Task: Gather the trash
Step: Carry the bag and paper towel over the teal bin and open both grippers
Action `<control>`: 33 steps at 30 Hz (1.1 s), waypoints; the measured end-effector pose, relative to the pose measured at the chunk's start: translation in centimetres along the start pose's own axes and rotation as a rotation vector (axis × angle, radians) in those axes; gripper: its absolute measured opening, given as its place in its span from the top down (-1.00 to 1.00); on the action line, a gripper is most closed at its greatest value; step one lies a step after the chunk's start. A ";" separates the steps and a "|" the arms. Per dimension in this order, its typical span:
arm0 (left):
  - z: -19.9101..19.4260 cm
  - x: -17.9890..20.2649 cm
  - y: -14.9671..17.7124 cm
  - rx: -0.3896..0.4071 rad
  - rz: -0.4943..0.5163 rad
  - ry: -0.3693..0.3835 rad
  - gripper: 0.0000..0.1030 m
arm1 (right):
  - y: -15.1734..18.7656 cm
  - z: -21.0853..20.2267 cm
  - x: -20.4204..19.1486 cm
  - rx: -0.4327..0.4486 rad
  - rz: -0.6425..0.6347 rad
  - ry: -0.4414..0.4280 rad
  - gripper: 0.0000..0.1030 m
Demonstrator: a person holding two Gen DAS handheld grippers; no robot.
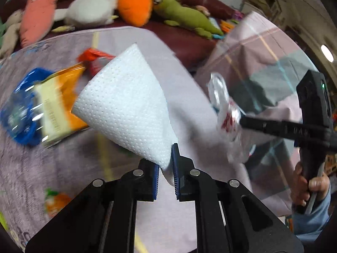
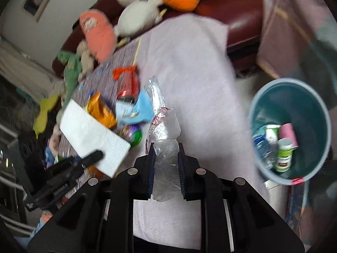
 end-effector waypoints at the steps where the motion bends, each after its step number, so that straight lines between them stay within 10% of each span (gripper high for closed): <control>1: 0.5 0.9 -0.5 -0.005 0.023 0.010 0.76 | -0.3 -1.0 0.7 0.023 0.014 0.003 0.64; 12: 10.2 13.6 -5.6 -0.125 0.247 0.181 0.76 | -2.8 -9.0 11.5 0.202 0.192 0.114 0.64; 23: 17.3 18.2 -7.1 -0.241 0.319 0.205 0.73 | -4.0 -9.0 17.9 0.205 0.304 0.159 0.64; 25: 17.8 18.0 -7.5 -0.249 0.317 0.203 0.50 | -4.3 -8.6 18.5 0.199 0.313 0.161 0.64; 27: 18.1 18.0 -7.5 -0.236 0.317 0.182 -0.30 | -4.6 -8.3 18.8 0.194 0.317 0.164 0.64; 33: 18.3 16.8 -7.8 -0.217 0.301 0.151 -0.65 | -5.0 -7.3 19.5 0.174 0.327 0.176 0.64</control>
Point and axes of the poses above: each gripper's, at about its wrist camera, not at the fingertips, and z roughly the way its jaws point, x to its right, y to its underside, the point moved 1 cm from there along z, roughly the way its jaws point, and after that the axes turned 8 degrees about z, right-handed, at the moved point
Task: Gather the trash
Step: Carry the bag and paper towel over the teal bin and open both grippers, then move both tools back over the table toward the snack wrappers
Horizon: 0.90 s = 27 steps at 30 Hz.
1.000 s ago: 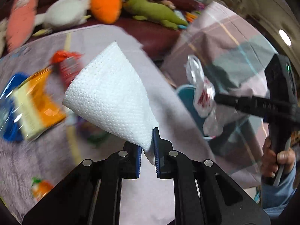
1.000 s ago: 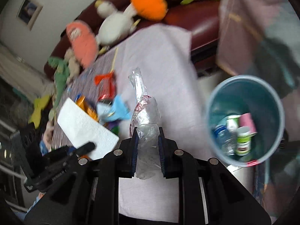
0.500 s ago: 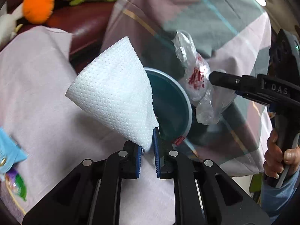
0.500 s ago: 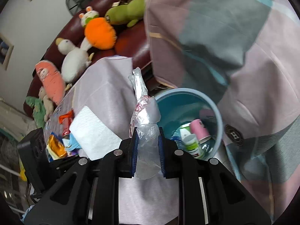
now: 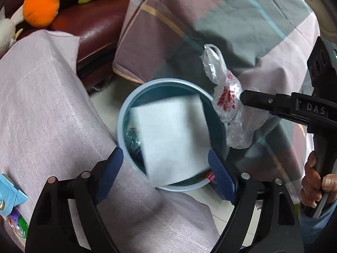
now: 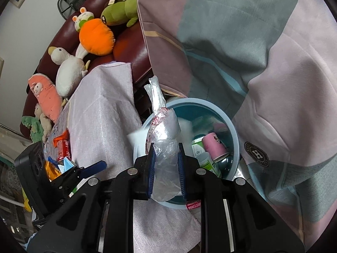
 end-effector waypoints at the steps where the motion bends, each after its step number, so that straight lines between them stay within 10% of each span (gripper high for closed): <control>1: 0.0 -0.3 0.1 -0.002 -0.006 -0.004 -0.67 | 0.0 0.2 0.0 -0.004 0.002 0.002 0.64; 16: -2.5 -3.8 2.5 0.029 -0.104 0.010 -0.86 | -0.1 3.0 -1.4 -0.053 -0.003 0.046 0.58; 21: -3.0 -5.0 3.3 0.036 -0.144 0.022 -0.87 | 0.1 4.0 -1.6 -0.068 0.015 0.073 -0.11; 27: -3.9 -6.4 4.3 0.055 -0.177 0.022 -0.87 | 0.4 4.5 -2.6 -0.077 0.003 0.092 -0.30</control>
Point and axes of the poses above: each gripper's, at about its wrist camera, not at the fingertips, and z roughly the way its jaws point, x to its right, y to its underside, the point moved 1 cm from there along z, roughly the way its jaws point, and after that the axes turned 8 degrees about z, right-handed, at the moved point
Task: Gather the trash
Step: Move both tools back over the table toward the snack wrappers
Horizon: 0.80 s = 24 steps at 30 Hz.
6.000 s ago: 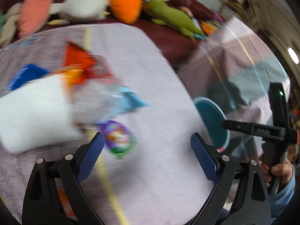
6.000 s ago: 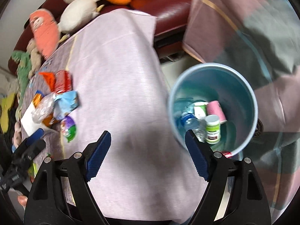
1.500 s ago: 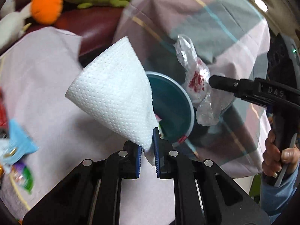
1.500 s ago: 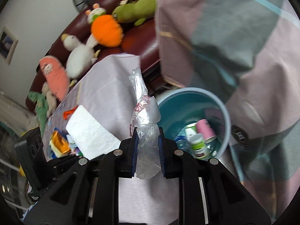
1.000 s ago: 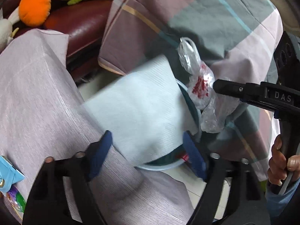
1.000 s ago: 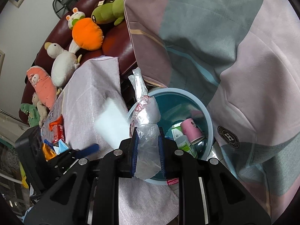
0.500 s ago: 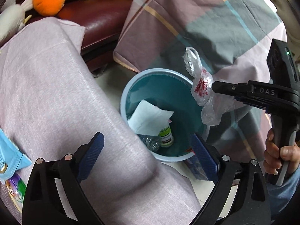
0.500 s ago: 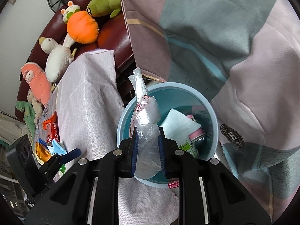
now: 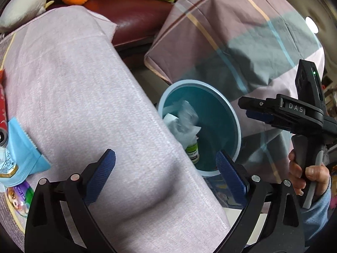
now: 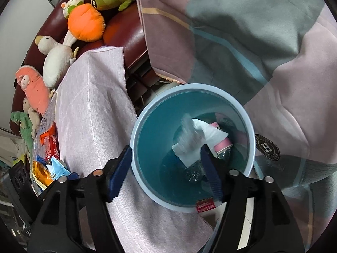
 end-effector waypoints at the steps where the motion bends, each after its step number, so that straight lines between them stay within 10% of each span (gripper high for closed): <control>1: -0.2 -0.3 0.1 0.003 -0.006 -0.002 -0.87 | 0.1 0.0 -0.4 -0.001 -0.007 0.003 -0.31; 24: -8.5 -6.2 4.8 0.137 -0.127 -0.060 -0.88 | 4.1 -1.4 -9.5 -0.020 -0.168 0.010 -0.47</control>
Point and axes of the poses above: each gripper's, at about its wrist camera, not at the fingertips, and z roughly the way its jaws point, x to its right, y to its underside, the point moved 1 cm from there along z, roughly the way its jaws point, and after that the axes turned 8 degrees about z, right-handed, at the moved point
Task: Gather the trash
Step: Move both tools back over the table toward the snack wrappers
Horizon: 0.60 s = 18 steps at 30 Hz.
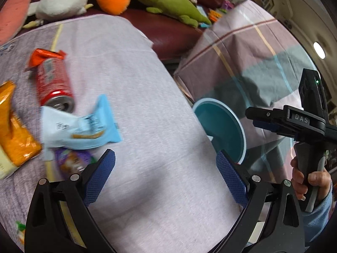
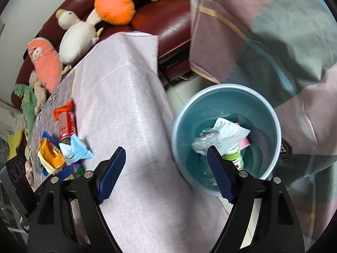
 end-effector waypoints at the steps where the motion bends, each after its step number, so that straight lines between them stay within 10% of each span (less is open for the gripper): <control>1: -0.5 -0.4 0.3 0.007 -0.009 -0.005 -0.88 | 0.2 0.1 -0.6 -0.003 -0.012 -0.001 -0.47; 18: -8.4 -10.5 6.9 0.126 -0.222 -0.117 -0.90 | 4.5 2.5 -12.0 -0.085 -0.216 -0.004 -0.48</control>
Point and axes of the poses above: each gripper's, at about its wrist camera, not at the fingertips, and z roughly the way its jaws point, x to its right, y to its underside, the point moved 1 cm from there along z, roughly the way its jaws point, and after that the axes turned 8 degrees about z, right-handed, at the moved point
